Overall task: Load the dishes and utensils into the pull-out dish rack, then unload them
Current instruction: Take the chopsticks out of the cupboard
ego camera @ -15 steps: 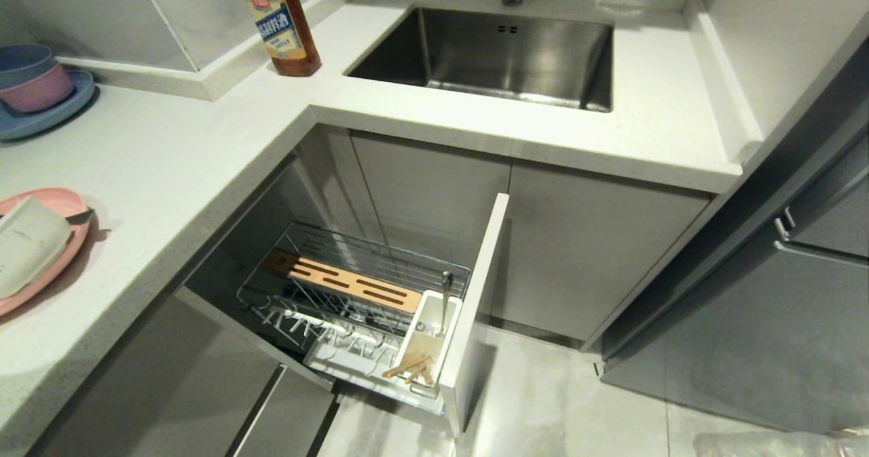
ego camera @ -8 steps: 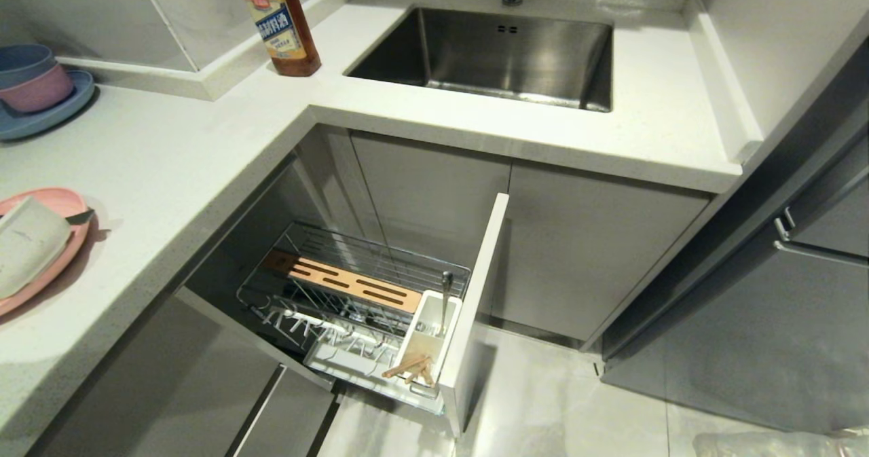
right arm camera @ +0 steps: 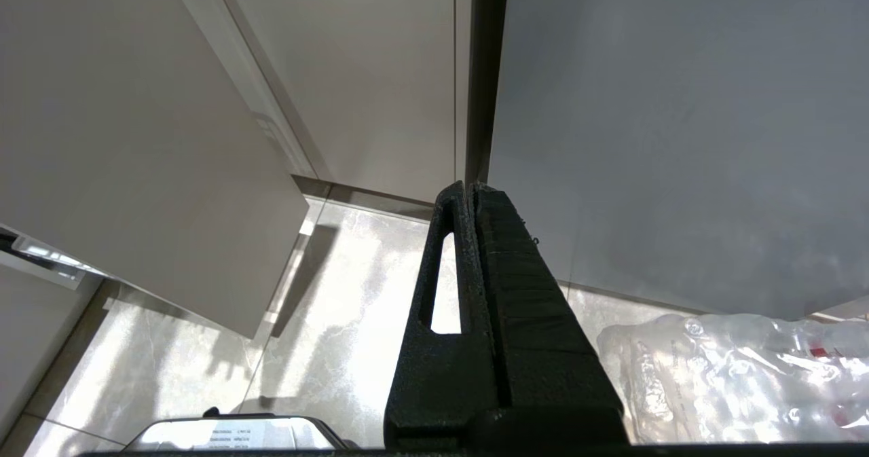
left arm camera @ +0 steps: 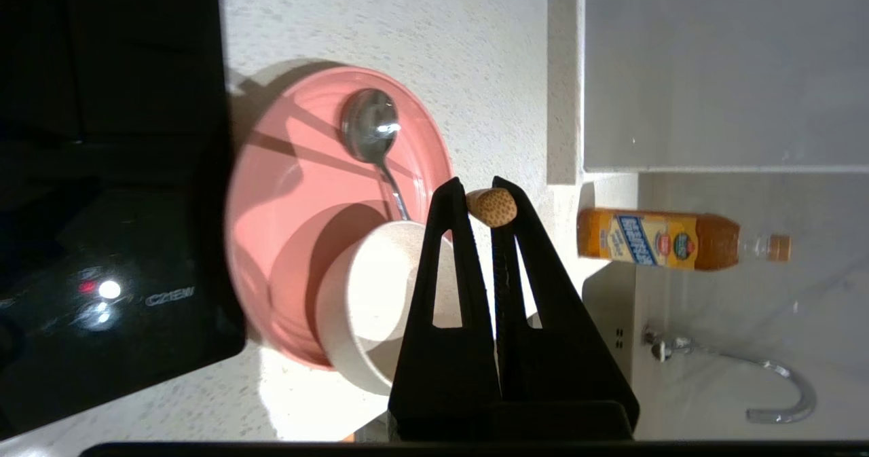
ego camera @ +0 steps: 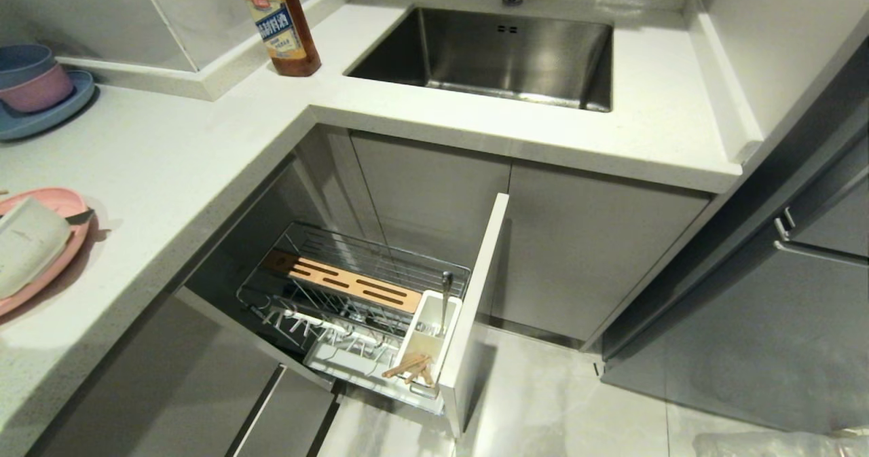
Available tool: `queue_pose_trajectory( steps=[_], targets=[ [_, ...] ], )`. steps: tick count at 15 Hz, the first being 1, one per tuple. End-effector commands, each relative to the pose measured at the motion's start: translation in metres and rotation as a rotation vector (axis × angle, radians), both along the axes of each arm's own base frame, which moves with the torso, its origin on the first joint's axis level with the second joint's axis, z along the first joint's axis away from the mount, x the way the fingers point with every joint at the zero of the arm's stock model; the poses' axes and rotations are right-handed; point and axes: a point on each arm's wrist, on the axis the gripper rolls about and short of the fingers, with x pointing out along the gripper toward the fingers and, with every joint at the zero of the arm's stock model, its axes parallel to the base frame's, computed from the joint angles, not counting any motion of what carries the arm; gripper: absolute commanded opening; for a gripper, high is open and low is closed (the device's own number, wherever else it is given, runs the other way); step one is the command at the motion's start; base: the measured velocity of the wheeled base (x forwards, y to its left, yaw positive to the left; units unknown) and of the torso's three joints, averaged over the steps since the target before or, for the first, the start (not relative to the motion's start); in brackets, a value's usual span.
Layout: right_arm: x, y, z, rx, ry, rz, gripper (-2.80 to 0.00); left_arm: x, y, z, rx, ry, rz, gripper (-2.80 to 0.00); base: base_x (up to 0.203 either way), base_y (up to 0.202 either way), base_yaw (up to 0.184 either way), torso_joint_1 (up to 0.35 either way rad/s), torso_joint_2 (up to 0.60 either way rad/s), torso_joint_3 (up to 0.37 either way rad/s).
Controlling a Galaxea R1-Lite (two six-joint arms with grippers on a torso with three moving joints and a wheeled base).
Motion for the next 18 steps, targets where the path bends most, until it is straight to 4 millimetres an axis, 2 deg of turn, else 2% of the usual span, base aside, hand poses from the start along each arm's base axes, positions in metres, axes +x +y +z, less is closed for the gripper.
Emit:
queue_pose_trajectory(
  steps=[1, 8, 18],
  targets=[
    [0.0, 0.0, -0.001, 0.0, 0.002, 0.0, -2.8, 0.004, 0.001, 0.002, 0.002, -0.004, -0.018, -2.8, 0.0, 0.0, 0.0, 0.0, 0.0, 0.0],
    [0.0, 0.0, 0.0, 0.0, 0.001, 0.0, -2.8, 0.008, 0.019, -0.007, 0.013, 0.001, -0.021, -2.8, 0.0, 0.0, 0.0, 0.0, 0.0, 0.0],
    [0.0, 0.0, -0.001, 0.0, 0.002, 0.0, -2.8, 0.008, 0.021, -0.01, 0.011, 0.011, -0.009, -2.8, 0.0, 0.0, 0.0, 0.0, 0.0, 0.0]
  ],
)
